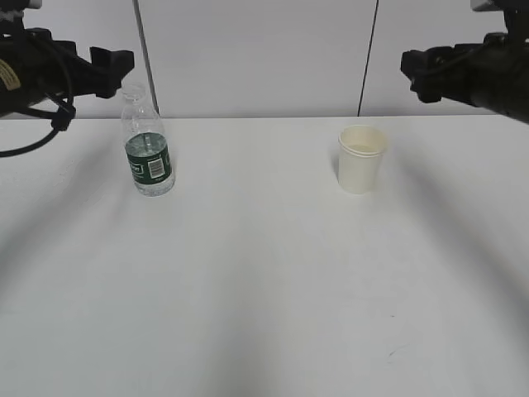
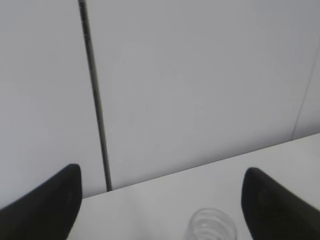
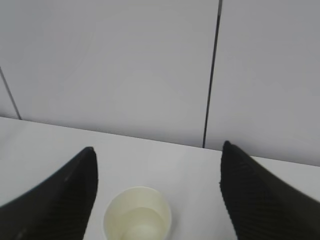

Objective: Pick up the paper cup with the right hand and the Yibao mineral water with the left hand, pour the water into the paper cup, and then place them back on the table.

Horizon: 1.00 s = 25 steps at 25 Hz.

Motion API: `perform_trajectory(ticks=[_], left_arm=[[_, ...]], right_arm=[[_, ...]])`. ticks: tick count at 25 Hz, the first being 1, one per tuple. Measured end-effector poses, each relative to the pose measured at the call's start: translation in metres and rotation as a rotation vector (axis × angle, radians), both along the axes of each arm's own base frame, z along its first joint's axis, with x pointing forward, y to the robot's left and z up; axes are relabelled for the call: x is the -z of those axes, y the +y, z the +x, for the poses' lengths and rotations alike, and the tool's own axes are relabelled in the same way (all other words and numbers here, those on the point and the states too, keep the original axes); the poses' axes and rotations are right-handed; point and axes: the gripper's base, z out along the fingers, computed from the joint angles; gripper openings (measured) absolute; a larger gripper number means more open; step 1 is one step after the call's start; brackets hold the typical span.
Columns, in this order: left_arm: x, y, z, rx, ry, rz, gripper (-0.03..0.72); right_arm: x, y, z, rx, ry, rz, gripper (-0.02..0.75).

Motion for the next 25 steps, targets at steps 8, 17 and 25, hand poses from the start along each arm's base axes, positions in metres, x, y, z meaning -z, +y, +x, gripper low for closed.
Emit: perform_trajectory(ticks=[8,17,25], left_arm=[[-0.044,0.018,0.0,-0.197,0.165,0.063,0.585],[-0.067,0.031,-0.008,-0.452,0.549,0.117,0.585],[-0.109,0.021,-0.028,-0.443,0.848,0.145,0.585]], right_arm=[[-0.065,-0.008,0.031,0.106,0.167,-0.072,0.595],[-0.135,-0.016,0.033,0.218,0.367,-0.073,0.595],[-0.152,-0.021,0.004,0.285,0.734,-0.077,0.594]])
